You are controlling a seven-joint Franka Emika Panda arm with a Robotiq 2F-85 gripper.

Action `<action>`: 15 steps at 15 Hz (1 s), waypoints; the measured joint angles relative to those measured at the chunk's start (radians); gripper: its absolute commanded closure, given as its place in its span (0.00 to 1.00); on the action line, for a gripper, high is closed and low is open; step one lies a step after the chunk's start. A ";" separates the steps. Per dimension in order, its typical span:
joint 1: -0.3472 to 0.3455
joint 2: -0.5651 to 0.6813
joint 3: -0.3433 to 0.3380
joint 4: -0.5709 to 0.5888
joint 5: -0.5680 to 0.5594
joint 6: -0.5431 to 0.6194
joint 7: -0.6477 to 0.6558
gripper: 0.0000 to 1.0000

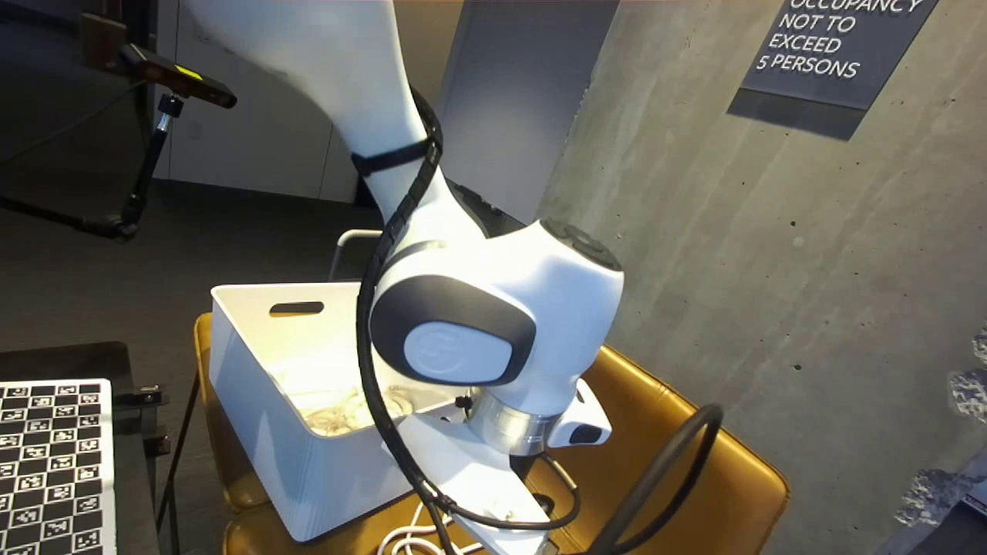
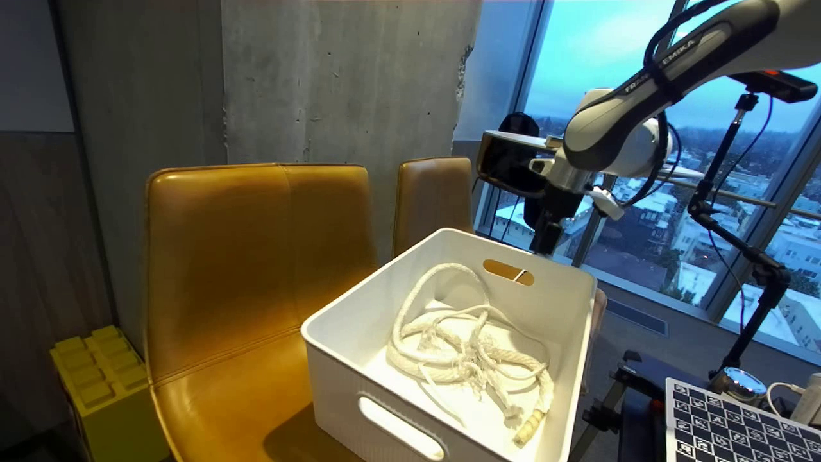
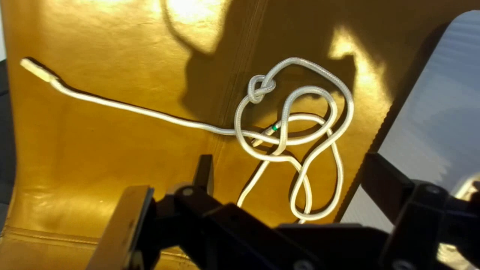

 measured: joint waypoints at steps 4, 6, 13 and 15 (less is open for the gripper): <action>-0.005 0.131 0.052 0.070 -0.006 0.012 0.003 0.00; -0.005 0.191 0.061 0.111 -0.015 0.013 0.006 0.00; -0.006 0.343 0.064 0.199 -0.114 0.040 0.039 0.32; -0.009 0.345 0.062 0.201 -0.139 0.055 0.055 0.48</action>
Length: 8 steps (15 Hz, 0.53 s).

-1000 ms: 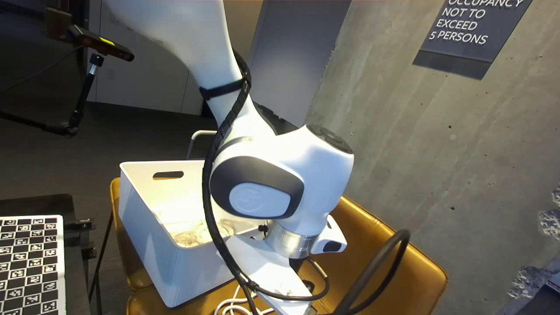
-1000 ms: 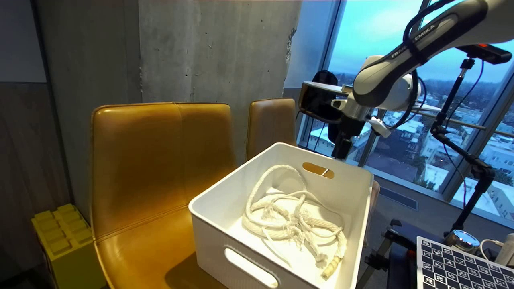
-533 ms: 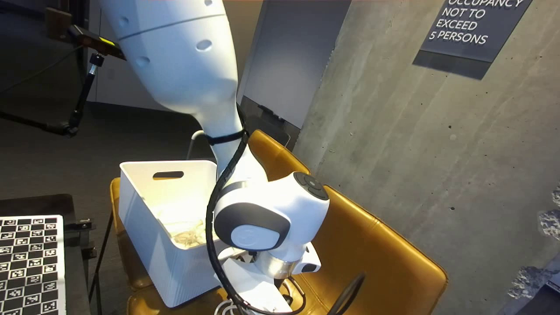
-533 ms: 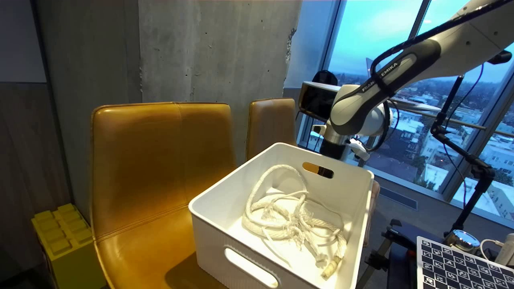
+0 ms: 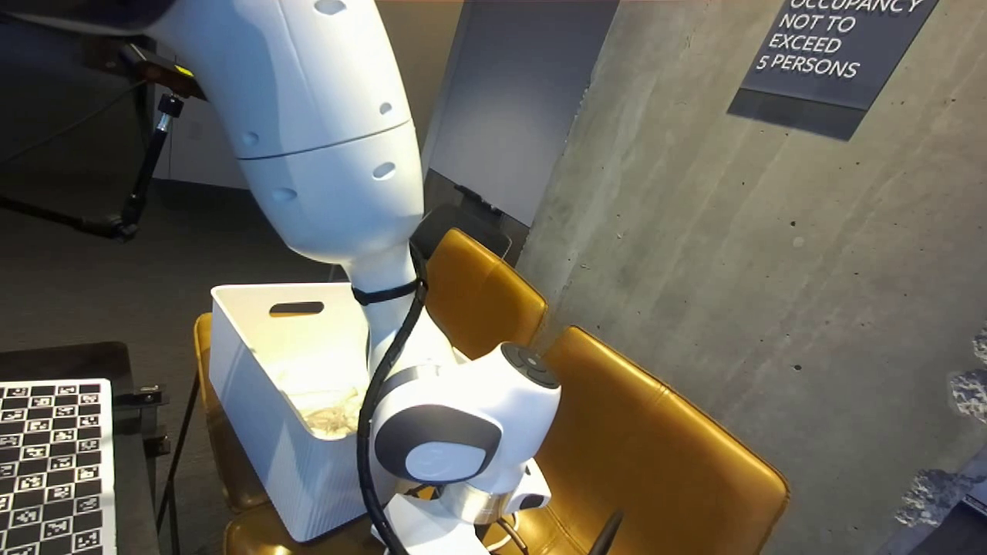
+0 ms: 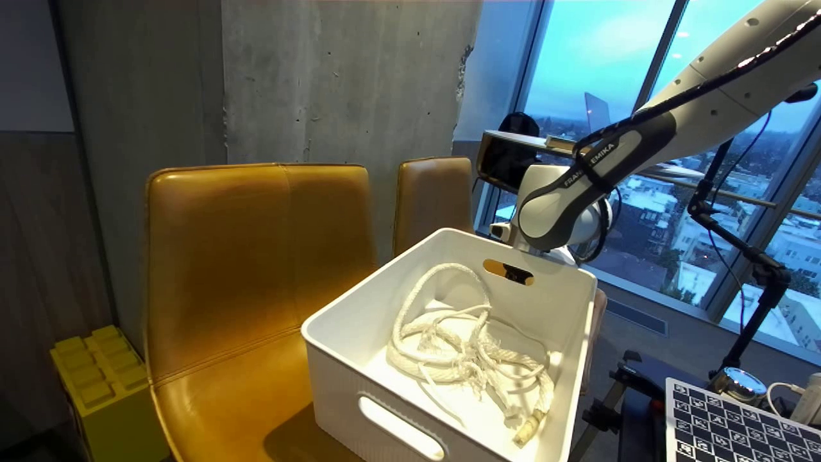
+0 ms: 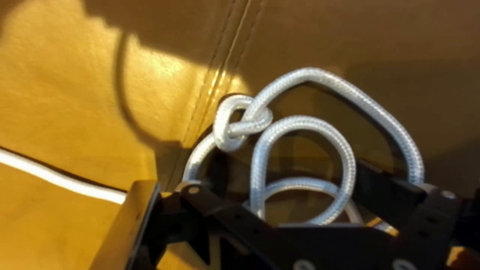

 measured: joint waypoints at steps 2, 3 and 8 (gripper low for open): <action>-0.008 -0.006 0.000 -0.003 -0.017 0.008 0.008 0.64; -0.011 -0.010 0.000 -0.008 -0.023 0.013 0.010 0.71; -0.041 -0.079 -0.014 -0.071 -0.036 0.019 0.015 1.00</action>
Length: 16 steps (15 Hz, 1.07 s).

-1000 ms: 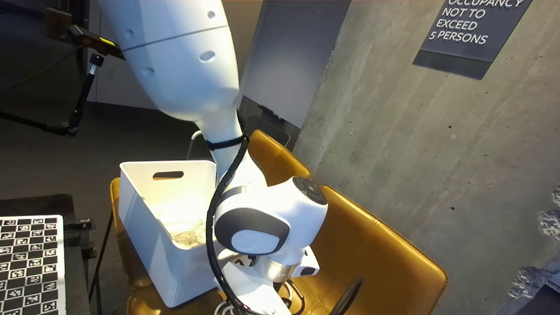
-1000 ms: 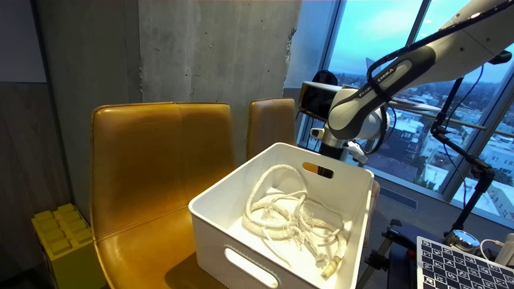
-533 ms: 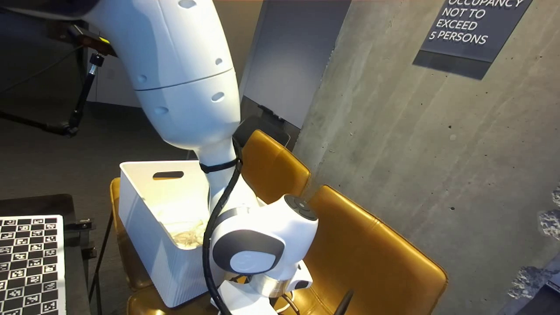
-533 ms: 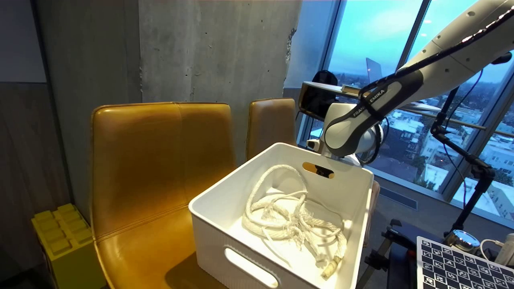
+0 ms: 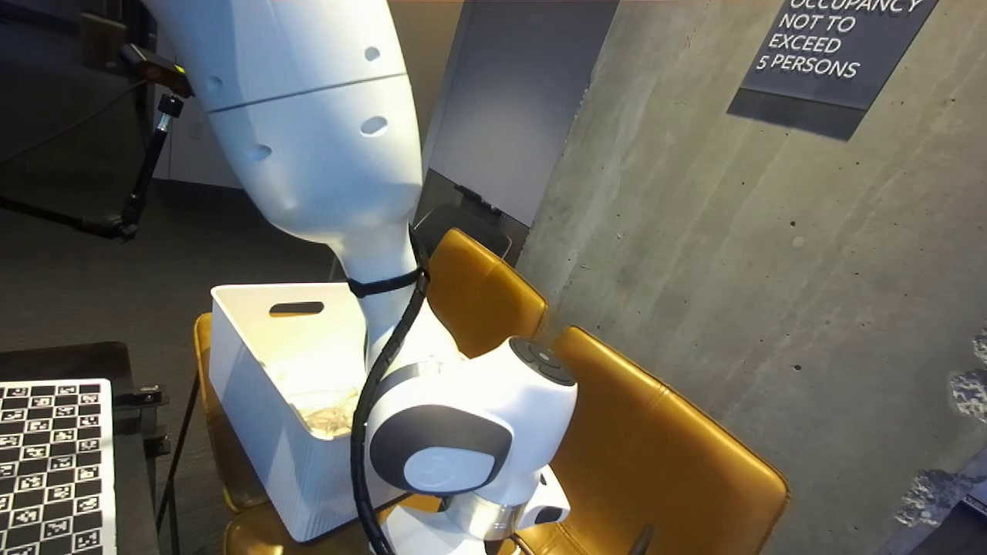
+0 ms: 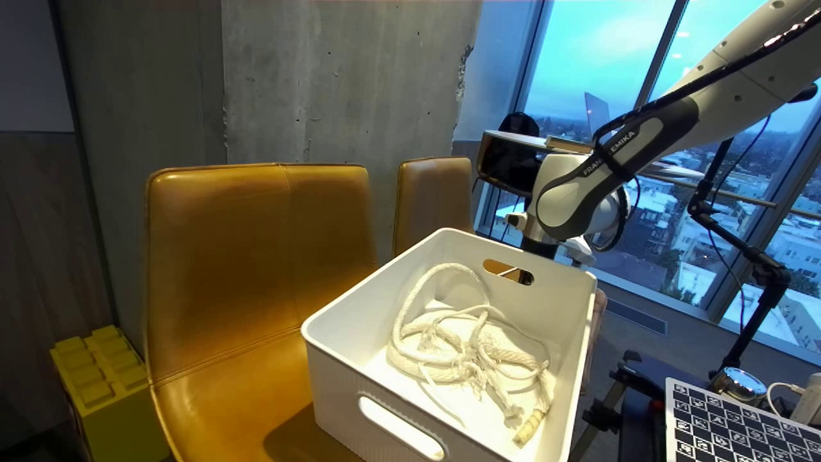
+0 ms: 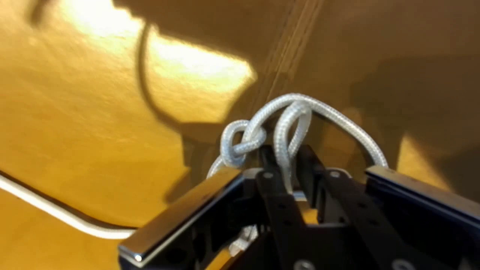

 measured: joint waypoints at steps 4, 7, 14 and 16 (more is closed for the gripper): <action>-0.035 -0.119 -0.026 -0.066 -0.003 -0.002 0.001 0.99; -0.047 -0.263 -0.030 -0.120 -0.003 -0.007 0.004 0.99; 0.001 -0.599 -0.020 -0.158 0.006 -0.117 0.044 0.99; 0.045 -0.685 -0.019 -0.152 0.006 -0.155 0.074 0.99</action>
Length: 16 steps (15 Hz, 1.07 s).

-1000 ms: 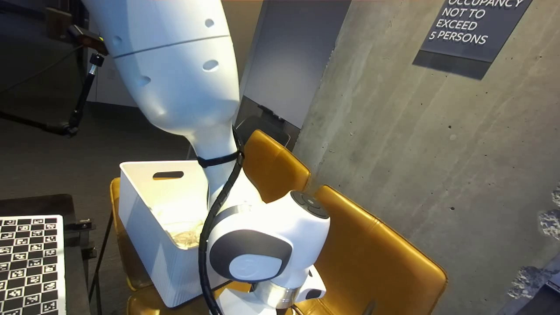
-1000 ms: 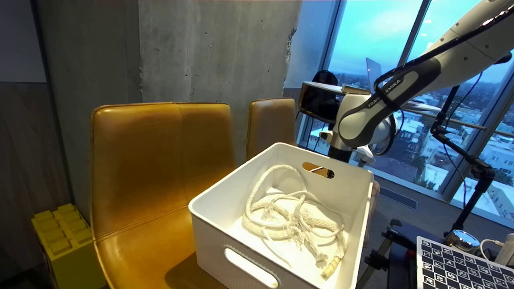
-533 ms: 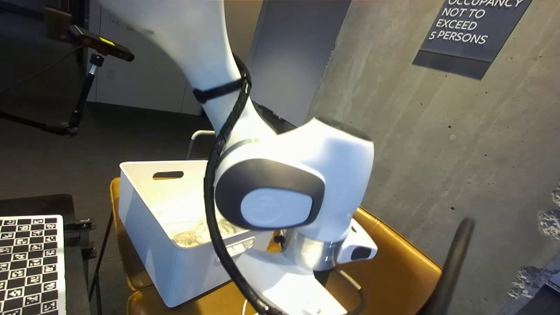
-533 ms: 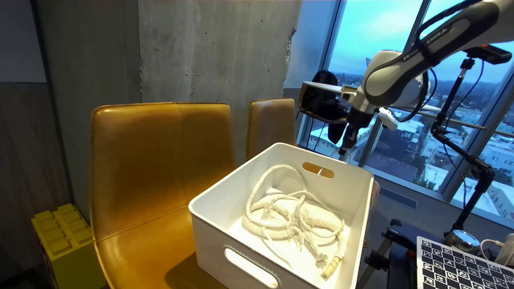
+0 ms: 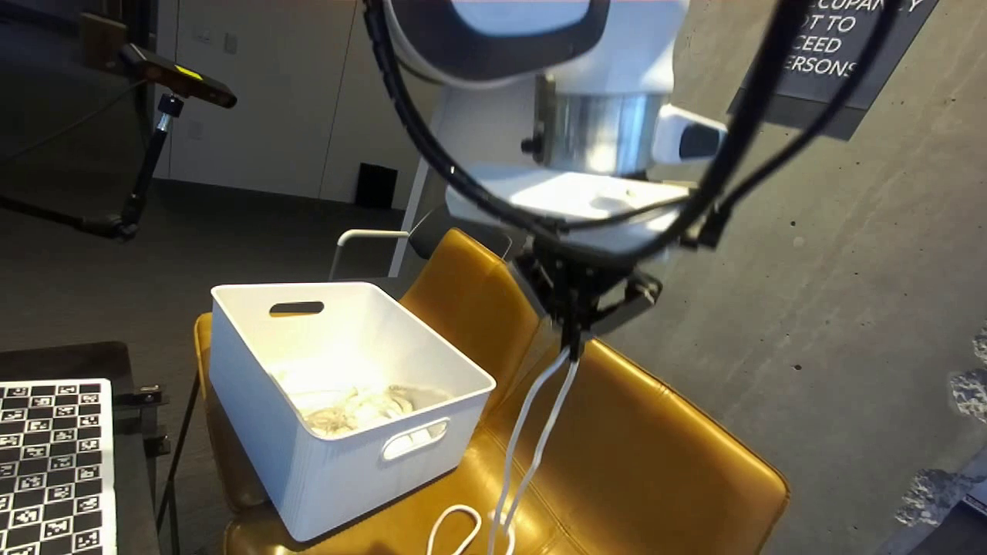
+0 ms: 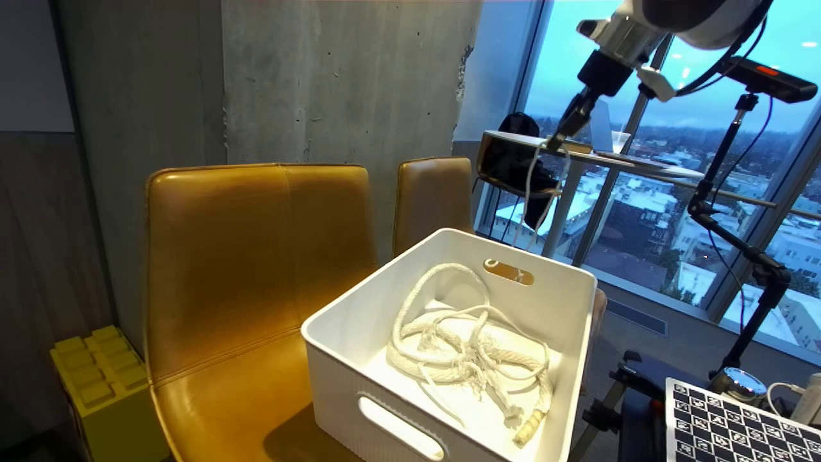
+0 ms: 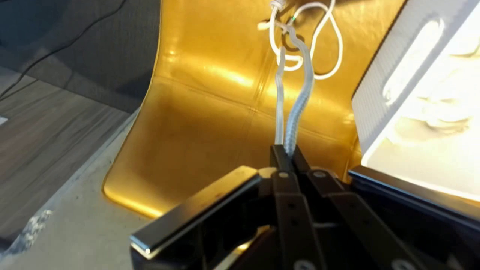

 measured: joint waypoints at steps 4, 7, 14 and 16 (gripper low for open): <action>0.107 -0.156 0.010 0.010 -0.001 -0.057 0.047 0.99; 0.194 -0.266 0.039 0.010 -0.006 -0.108 0.086 0.99; 0.378 -0.444 0.206 0.009 -0.076 -0.258 0.301 0.99; 0.425 -0.471 0.273 0.012 -0.096 -0.293 0.384 0.99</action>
